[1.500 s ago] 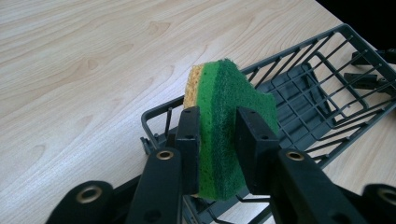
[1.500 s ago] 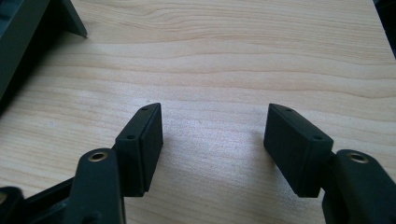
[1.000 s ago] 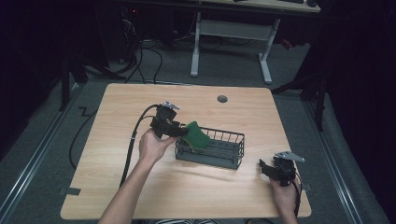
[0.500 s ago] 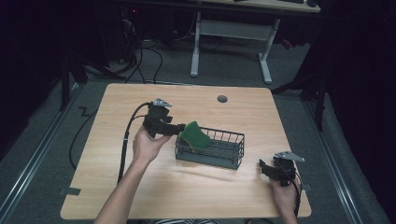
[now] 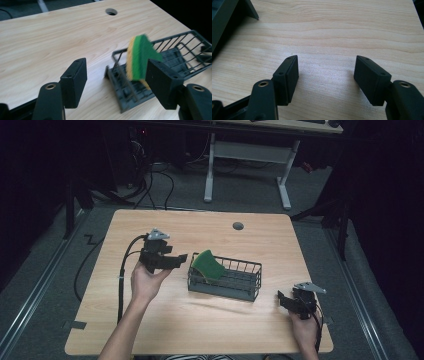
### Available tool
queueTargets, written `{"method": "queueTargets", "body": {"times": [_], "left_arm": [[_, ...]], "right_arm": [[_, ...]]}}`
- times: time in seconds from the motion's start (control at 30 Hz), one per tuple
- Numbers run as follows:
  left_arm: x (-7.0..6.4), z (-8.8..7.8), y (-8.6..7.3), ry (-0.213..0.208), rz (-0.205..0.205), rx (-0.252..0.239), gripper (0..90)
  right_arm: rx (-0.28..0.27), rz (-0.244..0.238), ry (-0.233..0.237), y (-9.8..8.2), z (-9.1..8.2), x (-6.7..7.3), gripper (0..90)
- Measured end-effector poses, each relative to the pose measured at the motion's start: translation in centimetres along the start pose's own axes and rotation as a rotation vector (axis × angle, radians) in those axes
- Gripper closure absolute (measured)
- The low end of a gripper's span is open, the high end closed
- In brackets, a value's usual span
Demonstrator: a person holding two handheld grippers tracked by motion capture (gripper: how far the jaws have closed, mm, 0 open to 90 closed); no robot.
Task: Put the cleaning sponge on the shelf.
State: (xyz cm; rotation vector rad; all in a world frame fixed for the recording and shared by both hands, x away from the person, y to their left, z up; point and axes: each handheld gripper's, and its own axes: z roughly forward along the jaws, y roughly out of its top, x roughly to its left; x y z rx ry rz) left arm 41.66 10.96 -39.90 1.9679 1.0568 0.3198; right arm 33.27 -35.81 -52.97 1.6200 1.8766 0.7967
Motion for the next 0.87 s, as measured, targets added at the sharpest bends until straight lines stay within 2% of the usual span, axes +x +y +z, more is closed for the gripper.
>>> {"method": "queueTargets", "body": {"times": [0.1, 0.17, 0.23, 0.3, 0.43, 0.53, 0.6, 0.87], "left_arm": [[0.7, 0.0, -3.5, 0.07, -0.017, 0.001, 33.7], [1.5, 0.3, -6.2, 0.093, -0.062, 0.0, 33.5], [2.1, 0.7, -8.6, 0.135, -0.089, 0.013, 33.0], [2.9, 1.3, -11.7, 0.197, -0.115, 0.035, 32.8], [3.7, 1.6, -14.8, 0.28, -0.135, 0.051, 32.6], [3.7, 1.5, -15.6, 0.334, -0.099, 0.045, 31.1], [3.6, 1.5, -15.6, 0.335, -0.085, 0.05, 30.2], [3.6, 1.5, -15.7, 0.331, -0.089, 0.052, 28.6]], "right_arm": [[-0.001, 0.0, 0.001, 0.0, 0.0, 0.0, 36.4], [-0.001, -0.001, 0.001, 0.0, 0.0, 0.0, 36.4], [-0.001, -0.002, 0.001, 0.0, 0.0, 0.0, 36.3], [-0.001, -0.002, 0.001, 0.0, 0.0, 0.0, 36.3], [-0.001, -0.002, 0.001, 0.0, 0.0, 0.0, 36.1], [-0.001, -0.001, 0.001, 0.0, 0.0, 0.0, 36.1], [-0.001, -0.001, 0.001, 0.0, 0.0, 0.0, 36.0], [0.0, 0.0, 0.002, 0.0, 0.0, 0.0, 35.9]]}}
